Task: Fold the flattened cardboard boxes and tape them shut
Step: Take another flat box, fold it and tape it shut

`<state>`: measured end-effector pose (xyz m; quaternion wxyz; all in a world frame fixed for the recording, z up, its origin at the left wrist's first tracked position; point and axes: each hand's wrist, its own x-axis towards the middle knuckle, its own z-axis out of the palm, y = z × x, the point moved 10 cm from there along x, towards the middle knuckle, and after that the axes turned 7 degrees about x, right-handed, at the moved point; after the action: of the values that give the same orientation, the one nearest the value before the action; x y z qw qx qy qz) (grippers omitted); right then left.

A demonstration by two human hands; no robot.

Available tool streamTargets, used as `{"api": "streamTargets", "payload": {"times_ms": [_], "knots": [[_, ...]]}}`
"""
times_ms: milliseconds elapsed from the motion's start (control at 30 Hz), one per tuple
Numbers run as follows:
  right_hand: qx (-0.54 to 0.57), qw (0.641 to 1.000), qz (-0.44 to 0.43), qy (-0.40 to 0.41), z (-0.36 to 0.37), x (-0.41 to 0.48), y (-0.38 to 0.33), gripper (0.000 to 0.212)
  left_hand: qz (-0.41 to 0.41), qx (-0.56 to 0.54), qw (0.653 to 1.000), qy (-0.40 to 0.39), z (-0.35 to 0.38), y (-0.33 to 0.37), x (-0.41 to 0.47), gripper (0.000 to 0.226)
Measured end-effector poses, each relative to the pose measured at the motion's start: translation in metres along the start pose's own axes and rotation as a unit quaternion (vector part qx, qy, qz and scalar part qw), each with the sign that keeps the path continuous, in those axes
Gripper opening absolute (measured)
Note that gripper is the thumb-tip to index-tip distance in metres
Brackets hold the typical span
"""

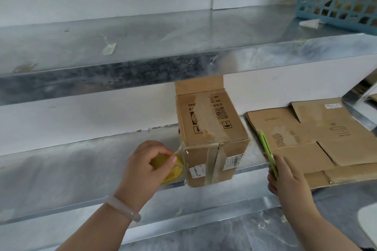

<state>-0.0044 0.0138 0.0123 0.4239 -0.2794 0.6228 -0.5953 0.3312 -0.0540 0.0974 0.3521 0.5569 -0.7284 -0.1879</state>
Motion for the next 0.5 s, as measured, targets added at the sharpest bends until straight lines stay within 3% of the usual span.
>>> {"api": "streamTargets", "payload": {"times_ms": [67,167,300,500], "knots": [[-0.059,0.992,-0.110,-0.033,0.016,-0.031,-0.037,0.018,-0.003,0.002,1.000,0.002,0.000,-0.003,0.001,0.009],[-0.209,0.945,-0.225,-0.115,0.057,-0.077,-0.076,0.021,-0.004,0.004,1.000,0.006,0.001,-0.003,0.001,0.017],[-0.372,0.864,-0.271,-0.204,0.109,-0.114,-0.079,0.049,-0.007,-0.011,1.000,0.022,-0.003,-0.004,0.000,0.021],[-0.411,0.822,-0.320,-0.229,0.152,-0.131,-0.083,0.068,-0.040,-0.015,0.999,0.033,-0.002,-0.009,-0.001,0.018]]}}
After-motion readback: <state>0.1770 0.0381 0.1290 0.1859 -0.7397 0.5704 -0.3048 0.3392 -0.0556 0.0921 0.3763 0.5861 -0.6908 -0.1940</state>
